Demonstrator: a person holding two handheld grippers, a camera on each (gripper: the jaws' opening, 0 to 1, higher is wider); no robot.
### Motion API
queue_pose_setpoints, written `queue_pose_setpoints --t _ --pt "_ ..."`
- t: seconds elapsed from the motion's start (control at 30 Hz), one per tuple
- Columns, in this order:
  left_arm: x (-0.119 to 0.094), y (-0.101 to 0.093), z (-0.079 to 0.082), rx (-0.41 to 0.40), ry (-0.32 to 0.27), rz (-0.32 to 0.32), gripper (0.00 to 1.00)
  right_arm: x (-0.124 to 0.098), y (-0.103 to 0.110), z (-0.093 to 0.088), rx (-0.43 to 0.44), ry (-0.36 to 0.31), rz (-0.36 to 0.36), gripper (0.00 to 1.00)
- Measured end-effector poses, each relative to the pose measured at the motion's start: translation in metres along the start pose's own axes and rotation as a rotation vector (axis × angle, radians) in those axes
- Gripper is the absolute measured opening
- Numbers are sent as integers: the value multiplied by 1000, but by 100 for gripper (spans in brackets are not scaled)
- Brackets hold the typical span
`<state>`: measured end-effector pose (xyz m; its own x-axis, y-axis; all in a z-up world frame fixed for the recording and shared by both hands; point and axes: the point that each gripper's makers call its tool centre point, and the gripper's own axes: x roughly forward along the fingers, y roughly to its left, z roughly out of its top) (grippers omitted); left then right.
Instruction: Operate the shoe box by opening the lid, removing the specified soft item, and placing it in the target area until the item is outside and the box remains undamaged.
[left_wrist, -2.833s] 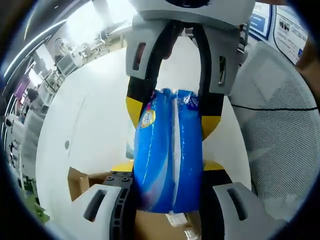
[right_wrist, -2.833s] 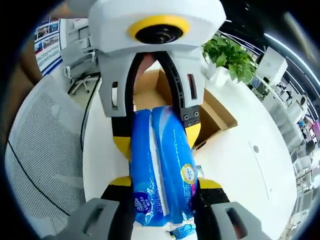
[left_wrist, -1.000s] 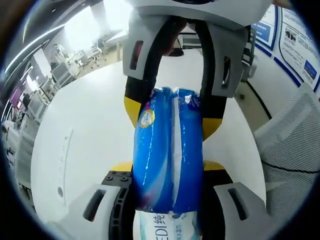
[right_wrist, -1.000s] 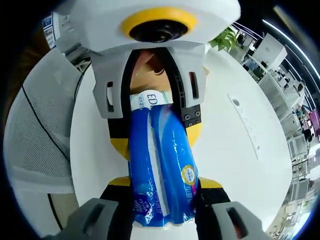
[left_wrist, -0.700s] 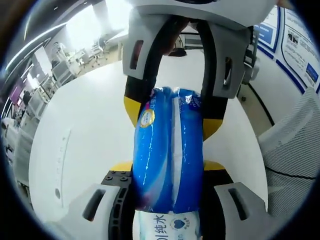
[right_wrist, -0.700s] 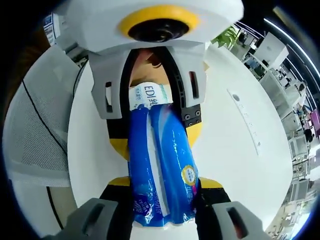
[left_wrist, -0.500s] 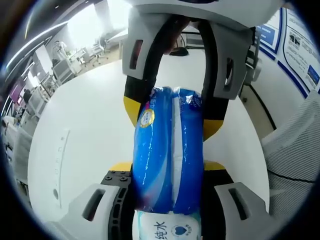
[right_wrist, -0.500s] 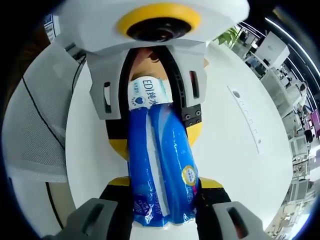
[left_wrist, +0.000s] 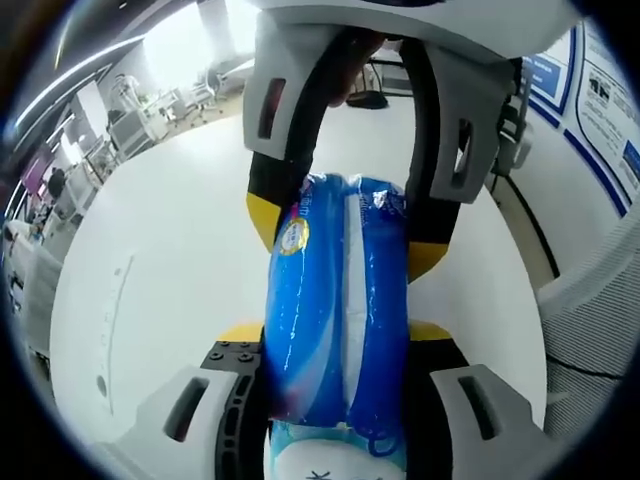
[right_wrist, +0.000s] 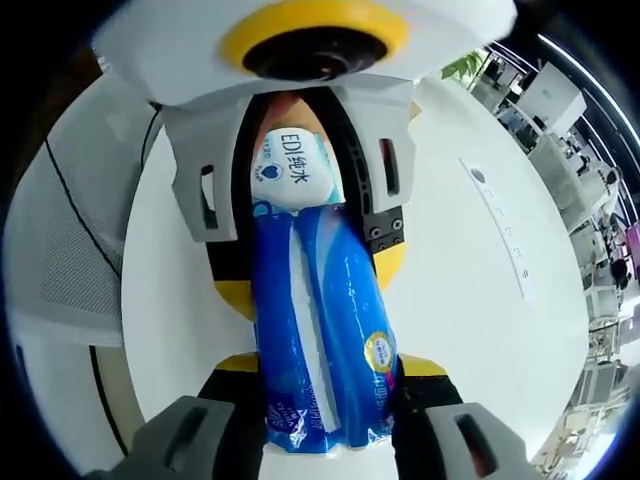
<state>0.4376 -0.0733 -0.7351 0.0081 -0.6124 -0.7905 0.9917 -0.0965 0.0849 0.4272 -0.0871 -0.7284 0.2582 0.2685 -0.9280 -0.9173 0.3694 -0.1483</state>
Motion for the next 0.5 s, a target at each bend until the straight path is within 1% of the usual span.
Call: queue_pose_setpoints --t 0.23,0.3,0.33,0.37,0.5 --pt "7 3 -4 -29 1 5 51 7 -1 -2 -7 7 2 47" --pt "10 3 -5 -38 9 5 52 15 -2 -6 -9 11 6 47" --pt "11 3 -7 -41 14 7 52 17 -2 -5 -9 1 6 48" --pt "14 4 -8 -49 16 7 52 19 -2 -5 6 2 10 48" --pt "17 1 -11 -53 16 1 53 21 2 -6 4 1 14 49"
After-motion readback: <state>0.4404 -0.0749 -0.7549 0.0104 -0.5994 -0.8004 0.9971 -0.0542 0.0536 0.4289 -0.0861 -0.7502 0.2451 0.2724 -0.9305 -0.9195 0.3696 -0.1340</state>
